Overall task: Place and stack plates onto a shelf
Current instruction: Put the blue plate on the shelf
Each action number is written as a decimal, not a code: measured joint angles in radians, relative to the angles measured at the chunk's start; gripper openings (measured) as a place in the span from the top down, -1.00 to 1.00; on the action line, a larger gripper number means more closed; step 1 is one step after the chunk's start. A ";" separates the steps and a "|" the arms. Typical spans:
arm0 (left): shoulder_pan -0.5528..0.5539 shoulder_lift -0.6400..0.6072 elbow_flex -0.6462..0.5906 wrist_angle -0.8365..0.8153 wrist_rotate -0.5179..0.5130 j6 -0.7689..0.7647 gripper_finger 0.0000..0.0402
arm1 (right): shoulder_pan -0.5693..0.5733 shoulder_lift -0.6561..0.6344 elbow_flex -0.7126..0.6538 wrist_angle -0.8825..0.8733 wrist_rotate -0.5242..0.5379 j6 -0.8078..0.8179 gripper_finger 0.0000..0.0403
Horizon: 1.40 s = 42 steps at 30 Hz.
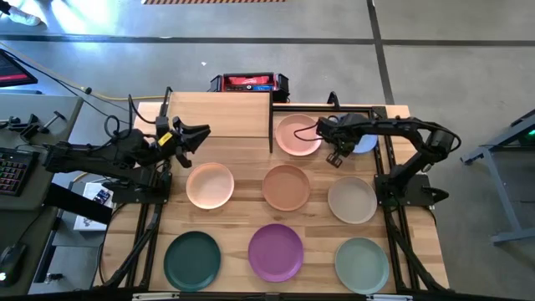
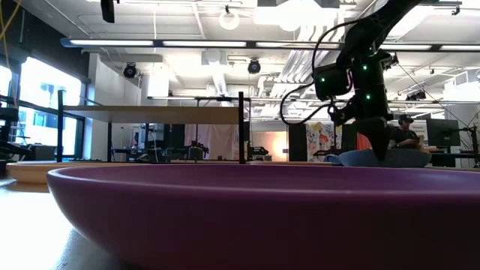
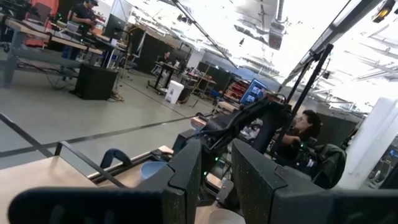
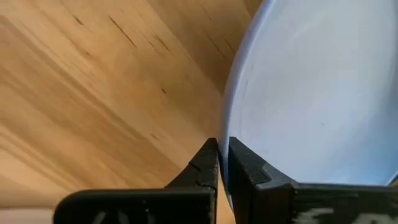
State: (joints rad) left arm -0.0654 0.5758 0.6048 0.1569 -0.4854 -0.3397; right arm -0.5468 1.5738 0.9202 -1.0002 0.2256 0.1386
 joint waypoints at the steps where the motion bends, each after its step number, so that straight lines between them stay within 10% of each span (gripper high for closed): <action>1: 0.000 0.000 0.000 -0.007 0.000 -0.008 0.61 | 0.002 0.000 0.009 -0.014 -0.001 -0.002 1.00; 24: 0.000 0.000 0.000 -0.085 0.000 -0.077 0.61 | 0.129 0.000 0.259 -0.273 0.007 0.022 1.00; 42: 0.000 0.009 0.000 -0.155 0.060 0.026 0.61 | 0.255 0.000 0.702 -0.499 0.062 0.055 1.00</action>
State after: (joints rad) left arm -0.0650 0.5850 0.6044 0.0019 -0.4253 -0.3141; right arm -0.2913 1.5734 1.6223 -1.4995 0.2873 0.1939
